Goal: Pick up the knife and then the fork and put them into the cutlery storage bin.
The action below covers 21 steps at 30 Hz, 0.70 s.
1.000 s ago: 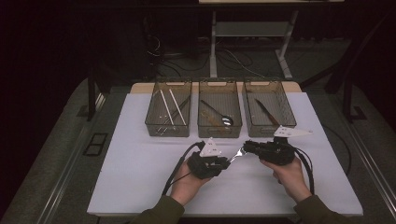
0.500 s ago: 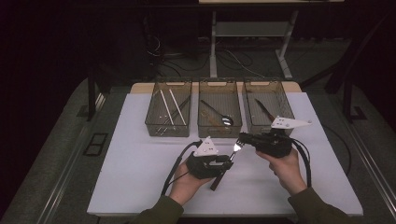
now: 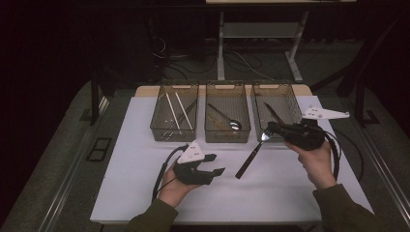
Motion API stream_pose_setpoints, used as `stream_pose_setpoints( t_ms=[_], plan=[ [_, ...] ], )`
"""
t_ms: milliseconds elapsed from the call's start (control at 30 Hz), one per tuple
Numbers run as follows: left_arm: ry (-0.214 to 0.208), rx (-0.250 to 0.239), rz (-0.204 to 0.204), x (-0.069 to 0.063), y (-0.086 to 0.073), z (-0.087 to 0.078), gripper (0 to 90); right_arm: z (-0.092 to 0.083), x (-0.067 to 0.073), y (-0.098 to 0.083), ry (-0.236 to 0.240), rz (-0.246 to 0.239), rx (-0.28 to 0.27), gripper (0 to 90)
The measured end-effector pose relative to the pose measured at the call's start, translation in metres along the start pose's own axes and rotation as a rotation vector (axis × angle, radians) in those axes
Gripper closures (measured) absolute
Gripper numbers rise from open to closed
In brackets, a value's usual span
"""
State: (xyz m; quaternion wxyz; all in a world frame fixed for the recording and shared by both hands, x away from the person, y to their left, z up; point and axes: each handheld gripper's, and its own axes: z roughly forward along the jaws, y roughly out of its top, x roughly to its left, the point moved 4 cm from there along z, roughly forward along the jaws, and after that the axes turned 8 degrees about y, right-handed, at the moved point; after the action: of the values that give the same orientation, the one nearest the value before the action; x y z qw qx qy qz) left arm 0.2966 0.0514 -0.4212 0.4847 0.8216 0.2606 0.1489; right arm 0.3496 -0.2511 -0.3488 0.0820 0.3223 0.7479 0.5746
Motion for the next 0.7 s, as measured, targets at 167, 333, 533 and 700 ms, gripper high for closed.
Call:
stream_pose_setpoints(
  t_ms=[167,333,533,700],
  plan=[
    [0.034,0.002,-0.016,0.014,-0.011,-0.014,37.2,-0.017,-0.015,0.015,-0.063,-0.014,0.001,87.0],
    [0.070,0.001,-0.033,0.026,-0.023,-0.030,34.1,-0.033,-0.029,0.031,-0.124,-0.023,-0.008,87.0],
    [0.092,0.028,-0.066,0.040,-0.042,-0.042,25.0,-0.049,-0.049,0.052,-0.205,-0.034,-0.009,87.0],
    [0.102,0.035,-0.065,0.044,-0.053,-0.046,16.6,-0.056,-0.066,0.068,-0.267,-0.042,-0.004,87.0]
  ],
)
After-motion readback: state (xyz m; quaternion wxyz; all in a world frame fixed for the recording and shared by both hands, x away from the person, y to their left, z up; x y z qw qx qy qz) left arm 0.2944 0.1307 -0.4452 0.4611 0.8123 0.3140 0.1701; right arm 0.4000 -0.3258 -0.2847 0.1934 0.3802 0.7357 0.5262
